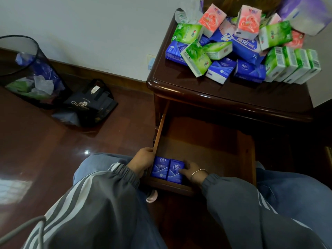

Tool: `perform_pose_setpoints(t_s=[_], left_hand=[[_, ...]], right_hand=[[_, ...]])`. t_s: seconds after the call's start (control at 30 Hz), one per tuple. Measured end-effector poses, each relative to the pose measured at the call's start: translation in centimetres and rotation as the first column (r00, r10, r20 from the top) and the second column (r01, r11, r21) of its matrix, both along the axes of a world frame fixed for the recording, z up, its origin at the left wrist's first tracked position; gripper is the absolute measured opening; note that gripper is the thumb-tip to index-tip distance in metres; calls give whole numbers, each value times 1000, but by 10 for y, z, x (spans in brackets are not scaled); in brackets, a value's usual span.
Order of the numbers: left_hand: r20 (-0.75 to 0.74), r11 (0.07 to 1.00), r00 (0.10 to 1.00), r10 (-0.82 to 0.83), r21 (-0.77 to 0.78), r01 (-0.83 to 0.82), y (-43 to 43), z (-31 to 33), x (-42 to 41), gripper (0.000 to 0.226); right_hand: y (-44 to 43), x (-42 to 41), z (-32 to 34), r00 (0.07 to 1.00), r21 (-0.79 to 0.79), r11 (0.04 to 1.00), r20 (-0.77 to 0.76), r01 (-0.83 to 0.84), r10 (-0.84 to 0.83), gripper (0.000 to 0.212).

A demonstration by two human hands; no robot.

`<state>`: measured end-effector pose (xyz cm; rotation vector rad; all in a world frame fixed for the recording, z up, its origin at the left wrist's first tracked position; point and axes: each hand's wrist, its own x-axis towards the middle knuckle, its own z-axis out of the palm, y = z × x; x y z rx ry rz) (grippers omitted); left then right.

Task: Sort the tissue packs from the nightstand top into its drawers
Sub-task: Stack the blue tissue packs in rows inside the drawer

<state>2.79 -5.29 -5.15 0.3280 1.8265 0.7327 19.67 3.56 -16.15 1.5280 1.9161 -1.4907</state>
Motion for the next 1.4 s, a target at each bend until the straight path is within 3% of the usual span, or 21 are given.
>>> perform_pose_setpoints(t_s=[0.07, 0.17, 0.3, 0.5, 0.6, 0.73, 0.8, 0.87, 0.97, 1.03, 1.1, 1.2, 1.27, 1.4], left_hand=[[2, 1000, 1000, 4, 1, -4, 0, -2, 0, 18], [-5, 1000, 1000, -10, -7, 10, 0, -4, 0, 18], [-15, 1000, 1000, -20, -21, 20, 0, -3, 0, 19], [-49, 997, 996, -74, -22, 73, -1, -4, 1, 21], [-106, 991, 985, -134, -31, 131, -3, -7, 1, 28], [-285, 986, 944, -168, -42, 163, -2, -9, 0, 33], [-435, 993, 895, -97, 19, 117, 1, -4, -1, 37], [-578, 981, 815, 43, 179, 75, 6, 8, -1, 32], [-672, 889, 704, 231, 440, 128, 17, 41, -1, 25], [-720, 795, 619, 314, 556, 243, 30, 69, -1, 23], [-752, 721, 556, 354, 598, 350, 49, 99, 3, 22], [-846, 671, 457, 274, 509, 539, 80, 132, 20, 22], [-897, 638, 399, 189, 421, 644, 99, 140, 34, 25], [-933, 598, 349, 87, 329, 731, 128, 141, 63, 27]], right_hand=[[0, -2, 1, 999, -1, 1000, -51, 10, -10, 51], [-1, -4, 4, 995, 0, 995, 8, -99, 99, 44], [-2, 2, 9, 981, 5, 981, 20, -193, 192, 55], [-5, 3, 19, 984, -16, 985, 22, -174, 175, 66], [0, 4, 40, 982, 64, 980, 12, -190, 189, 69], [14, 14, 97, 978, 280, 942, -41, -186, 206, 50], [25, 28, 137, 969, 453, 884, -142, -118, 203, 37], [39, 47, 181, 934, 642, 763, -314, 76, 171, 25], [74, 83, 228, 896, 851, 404, -421, 336, 141, 20], [104, 103, 239, 932, 903, 268, -361, 336, 46, 29], [130, 114, 234, 975, 935, 277, -207, 223, -84, 50], [151, 115, 217, 971, 910, 383, -74, 159, -227, 74], [158, 109, 206, 965, 897, 421, -22, 134, -261, 76], [163, 104, 194, 957, 924, 376, 51, 62, -285, 73]])
